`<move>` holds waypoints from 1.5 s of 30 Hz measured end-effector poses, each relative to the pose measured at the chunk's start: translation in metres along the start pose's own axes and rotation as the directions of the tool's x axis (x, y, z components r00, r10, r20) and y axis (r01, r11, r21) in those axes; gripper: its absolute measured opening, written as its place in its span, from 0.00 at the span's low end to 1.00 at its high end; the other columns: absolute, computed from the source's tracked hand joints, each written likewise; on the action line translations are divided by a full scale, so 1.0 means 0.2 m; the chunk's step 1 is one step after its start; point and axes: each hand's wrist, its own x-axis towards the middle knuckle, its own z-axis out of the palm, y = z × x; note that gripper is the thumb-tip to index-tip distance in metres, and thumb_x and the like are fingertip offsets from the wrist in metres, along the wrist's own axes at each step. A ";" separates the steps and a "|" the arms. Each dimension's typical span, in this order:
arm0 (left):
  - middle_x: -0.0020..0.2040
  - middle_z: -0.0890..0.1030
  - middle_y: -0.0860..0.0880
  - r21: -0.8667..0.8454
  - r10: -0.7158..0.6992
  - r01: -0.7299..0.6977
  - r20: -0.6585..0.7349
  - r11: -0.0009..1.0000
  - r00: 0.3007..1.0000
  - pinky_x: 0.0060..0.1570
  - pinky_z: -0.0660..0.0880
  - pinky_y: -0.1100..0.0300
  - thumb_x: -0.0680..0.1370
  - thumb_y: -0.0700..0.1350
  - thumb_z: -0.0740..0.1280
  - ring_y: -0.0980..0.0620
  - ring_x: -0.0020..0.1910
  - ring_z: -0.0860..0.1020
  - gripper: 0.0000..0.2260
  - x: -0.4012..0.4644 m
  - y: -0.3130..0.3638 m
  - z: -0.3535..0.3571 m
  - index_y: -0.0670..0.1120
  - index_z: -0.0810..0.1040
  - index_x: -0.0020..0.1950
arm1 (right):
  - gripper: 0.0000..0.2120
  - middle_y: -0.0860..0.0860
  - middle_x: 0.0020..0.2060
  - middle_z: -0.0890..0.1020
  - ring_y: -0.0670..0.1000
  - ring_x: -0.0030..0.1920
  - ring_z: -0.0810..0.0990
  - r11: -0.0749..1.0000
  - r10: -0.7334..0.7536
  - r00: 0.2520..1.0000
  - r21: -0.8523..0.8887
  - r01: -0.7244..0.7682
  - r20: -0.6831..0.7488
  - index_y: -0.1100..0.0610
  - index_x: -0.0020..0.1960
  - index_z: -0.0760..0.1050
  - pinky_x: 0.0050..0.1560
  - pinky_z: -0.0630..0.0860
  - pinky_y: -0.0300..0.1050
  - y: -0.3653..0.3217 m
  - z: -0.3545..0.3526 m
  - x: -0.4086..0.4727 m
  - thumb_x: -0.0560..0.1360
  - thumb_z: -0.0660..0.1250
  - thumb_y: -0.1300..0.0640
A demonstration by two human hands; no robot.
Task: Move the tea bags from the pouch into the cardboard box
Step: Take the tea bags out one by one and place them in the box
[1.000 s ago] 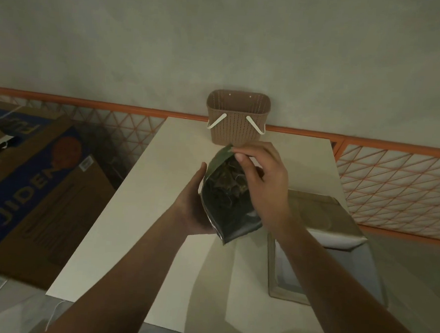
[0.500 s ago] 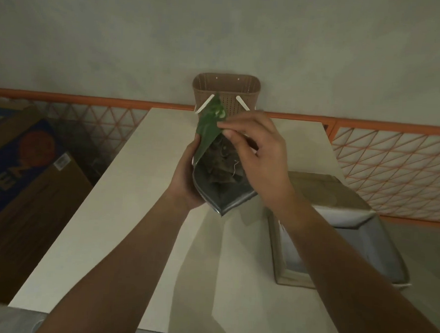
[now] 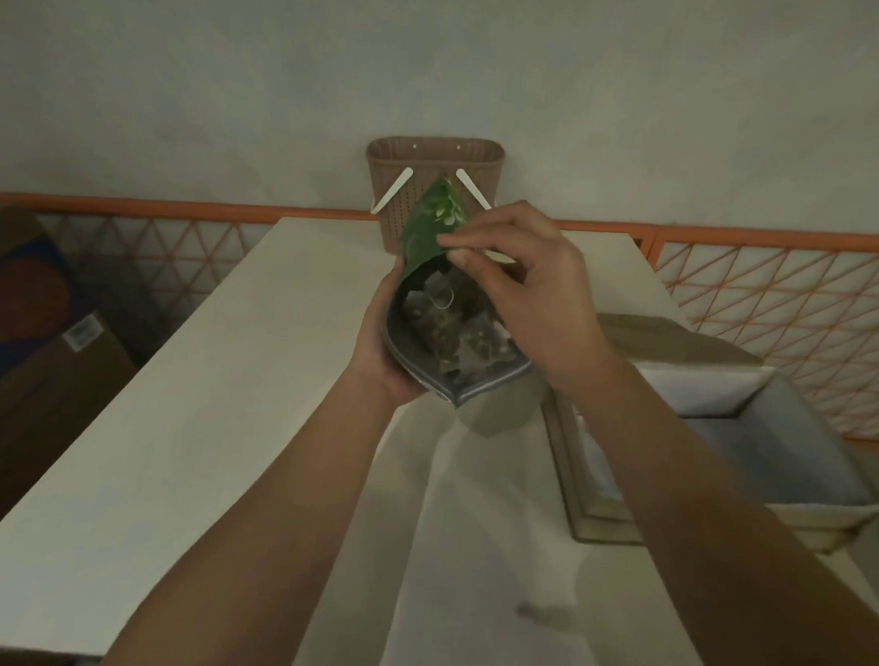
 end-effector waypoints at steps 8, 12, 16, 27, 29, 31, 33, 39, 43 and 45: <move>0.65 0.82 0.44 0.031 -0.029 0.029 -0.014 0.999 0.999 0.66 0.74 0.48 0.77 0.68 0.61 0.42 0.60 0.82 0.29 -0.13 -0.12 0.05 0.49 0.83 0.65 | 0.08 0.47 0.46 0.74 0.48 0.53 0.78 0.995 0.097 0.995 0.002 -0.097 0.028 0.53 0.53 0.84 0.60 0.76 0.43 0.01 -0.04 -0.05 0.75 0.72 0.58; 0.62 0.83 0.43 0.076 -0.025 0.034 -0.125 0.996 0.992 0.70 0.69 0.47 0.74 0.71 0.62 0.42 0.62 0.81 0.31 -0.18 -0.14 0.05 0.48 0.87 0.57 | 0.11 0.45 0.49 0.77 0.47 0.54 0.81 0.989 0.125 0.991 0.074 -0.128 0.049 0.46 0.52 0.76 0.60 0.77 0.48 -0.03 -0.05 -0.06 0.76 0.69 0.61; 0.61 0.83 0.43 0.064 -0.033 0.043 -0.152 0.997 0.988 0.71 0.66 0.50 0.74 0.69 0.64 0.42 0.55 0.82 0.29 -0.21 -0.16 0.04 0.47 0.87 0.55 | 0.10 0.51 0.51 0.81 0.48 0.57 0.80 0.985 0.130 0.986 0.097 -0.141 0.106 0.51 0.45 0.69 0.56 0.76 0.45 -0.04 -0.09 -0.17 0.75 0.69 0.62; 0.66 0.81 0.44 0.055 -0.025 0.032 -0.133 0.998 0.991 0.61 0.69 0.54 0.73 0.65 0.66 0.44 0.56 0.79 0.31 -0.26 -0.19 0.10 0.48 0.78 0.70 | 0.12 0.51 0.67 0.70 0.54 0.64 0.71 0.849 0.215 0.955 -0.522 -0.080 0.203 0.53 0.49 0.84 0.60 0.76 0.52 0.08 -0.11 -0.40 0.69 0.76 0.50; 0.68 0.79 0.44 0.030 -0.030 0.034 -0.127 0.999 0.991 0.66 0.66 0.55 0.73 0.63 0.68 0.44 0.56 0.78 0.31 -0.25 -0.20 0.11 0.48 0.78 0.71 | 0.08 0.51 0.61 0.74 0.53 0.60 0.74 0.897 0.204 0.965 -0.427 -0.115 0.167 0.56 0.46 0.83 0.56 0.76 0.48 0.10 -0.13 -0.39 0.70 0.76 0.55; 0.64 0.81 0.43 0.009 -0.023 0.024 -0.131 1.000 0.991 0.61 0.72 0.53 0.72 0.61 0.70 0.43 0.52 0.80 0.29 -0.22 -0.21 0.11 0.48 0.79 0.69 | 0.05 0.49 0.53 0.76 0.48 0.53 0.76 0.940 0.227 0.965 -0.287 -0.183 0.129 0.56 0.45 0.80 0.51 0.75 0.42 0.09 -0.18 -0.38 0.72 0.75 0.58; 0.62 0.82 0.42 0.000 -0.028 0.028 -0.137 1.000 0.990 0.54 0.75 0.52 0.71 0.61 0.70 0.43 0.51 0.81 0.29 -0.19 -0.23 0.10 0.48 0.80 0.68 | 0.06 0.47 0.47 0.79 0.48 0.48 0.78 0.943 0.311 0.945 -0.160 -0.293 0.102 0.51 0.44 0.75 0.48 0.76 0.45 0.09 -0.23 -0.37 0.74 0.73 0.58; 0.69 0.79 0.42 -0.053 -0.032 0.027 -0.097 0.998 0.995 0.56 0.75 0.51 0.74 0.63 0.68 0.42 0.57 0.80 0.28 -0.13 -0.29 0.10 0.49 0.80 0.69 | 0.06 0.57 0.41 0.80 0.54 0.44 0.81 0.806 0.491 0.860 0.303 -0.509 0.139 0.54 0.41 0.69 0.54 0.79 0.59 0.10 -0.36 -0.38 0.76 0.65 0.60; 0.71 0.77 0.42 -0.094 -0.023 0.021 -0.024 0.995 0.999 0.70 0.69 0.48 0.77 0.64 0.64 0.42 0.70 0.74 0.28 -0.13 -0.32 0.09 0.49 0.78 0.71 | 0.02 0.51 0.49 0.84 0.45 0.33 0.75 0.745 0.465 0.847 0.403 -0.531 0.257 0.61 0.38 0.69 0.36 0.71 0.39 0.11 -0.38 -0.41 0.67 0.62 0.63; 0.70 0.78 0.43 -0.122 0.015 -0.020 -0.038 0.992 0.999 0.65 0.74 0.48 0.78 0.62 0.65 0.41 0.65 0.78 0.26 -0.12 -0.33 0.09 0.49 0.79 0.70 | 0.14 0.45 0.47 0.84 0.44 0.32 0.75 0.788 0.445 0.845 0.318 -0.526 0.295 0.71 0.46 0.73 0.35 0.70 0.39 0.12 -0.39 -0.43 0.67 0.63 0.61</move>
